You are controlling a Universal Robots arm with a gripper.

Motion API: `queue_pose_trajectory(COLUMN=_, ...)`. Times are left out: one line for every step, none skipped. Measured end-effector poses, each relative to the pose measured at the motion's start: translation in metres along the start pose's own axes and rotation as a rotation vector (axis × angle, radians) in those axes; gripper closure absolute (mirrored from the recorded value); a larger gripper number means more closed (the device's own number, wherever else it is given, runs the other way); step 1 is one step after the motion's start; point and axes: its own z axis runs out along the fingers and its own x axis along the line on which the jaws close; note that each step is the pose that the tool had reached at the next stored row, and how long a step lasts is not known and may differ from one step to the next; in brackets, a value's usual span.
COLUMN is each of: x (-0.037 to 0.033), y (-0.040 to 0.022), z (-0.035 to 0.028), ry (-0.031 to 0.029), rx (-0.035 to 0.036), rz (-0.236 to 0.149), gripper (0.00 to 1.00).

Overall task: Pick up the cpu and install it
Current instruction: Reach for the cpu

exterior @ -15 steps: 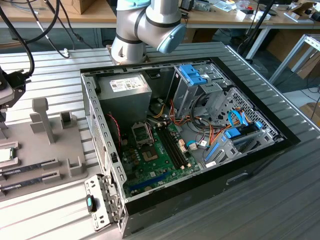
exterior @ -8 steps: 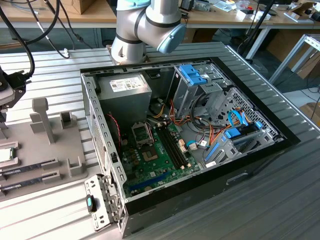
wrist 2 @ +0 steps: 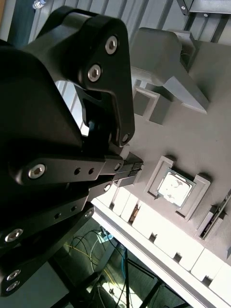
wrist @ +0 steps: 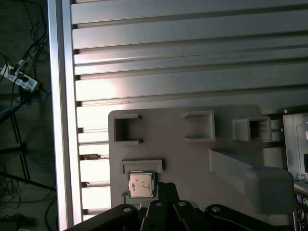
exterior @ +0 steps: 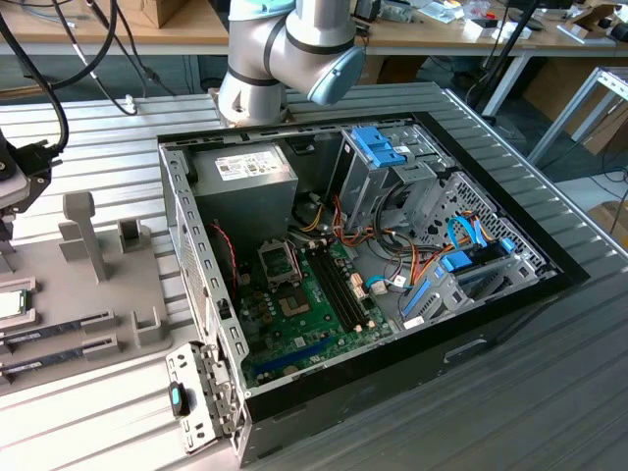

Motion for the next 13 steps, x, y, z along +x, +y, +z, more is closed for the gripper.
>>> queue_pose_trajectory(x=0.0000, y=0.0001, z=0.0002, ry=0.0000, rx=0.0000, rz=0.000, gripper=0.89)
queue_pose_trajectory(x=0.0000, y=0.0001, z=0.0004, ry=0.0000, rx=0.0000, rz=0.000, gripper=0.89)
queue_pose_trajectory(x=0.0000, y=0.0002, z=0.0006, ry=-0.0001, rx=-0.0001, rz=0.000, gripper=0.89)
queue_pose_trajectory(x=0.0000, y=0.0004, z=0.0008, ry=-0.0001, rx=0.0000, rz=0.000, gripper=0.89)
queue_pose_trajectory(x=0.0001, y=0.0004, z=0.0010, ry=0.0000, rx=0.0000, rz=0.000, gripper=0.89)
queue_pose_trajectory(x=0.0002, y=0.0005, z=0.0012, ry=0.0001, rx=0.0001, rz=0.000, gripper=0.89)
queue_pose_trajectory(x=0.0003, y=0.0005, z=0.0014, ry=0.0000, rx=0.0000, rz=0.000, gripper=0.89)
queue_pose_trajectory(x=0.0006, y=0.0006, z=0.0019, ry=-0.0001, rx=-0.0001, rz=0.000, gripper=0.89)
queue_pose_trajectory(x=0.0010, y=0.0006, z=0.0022, ry=-0.0003, rx=-0.0002, rz=0.000, gripper=0.89)
queue_pose_trajectory(x=0.0016, y=0.0006, z=0.0024, ry=0.0000, rx=0.0000, rz=0.000, gripper=0.89)
queue_pose_trajectory(x=0.0028, y=0.0005, z=0.0031, ry=-0.0001, rx=0.0000, rz=0.000, gripper=0.89)
queue_pose_trajectory(x=0.0039, y=0.0004, z=0.0039, ry=-0.0001, rx=0.0000, rz=0.000, gripper=0.89)
queue_pose_trajectory(x=0.0054, y=0.0002, z=0.0048, ry=0.0000, rx=0.0000, rz=0.000, gripper=0.89)
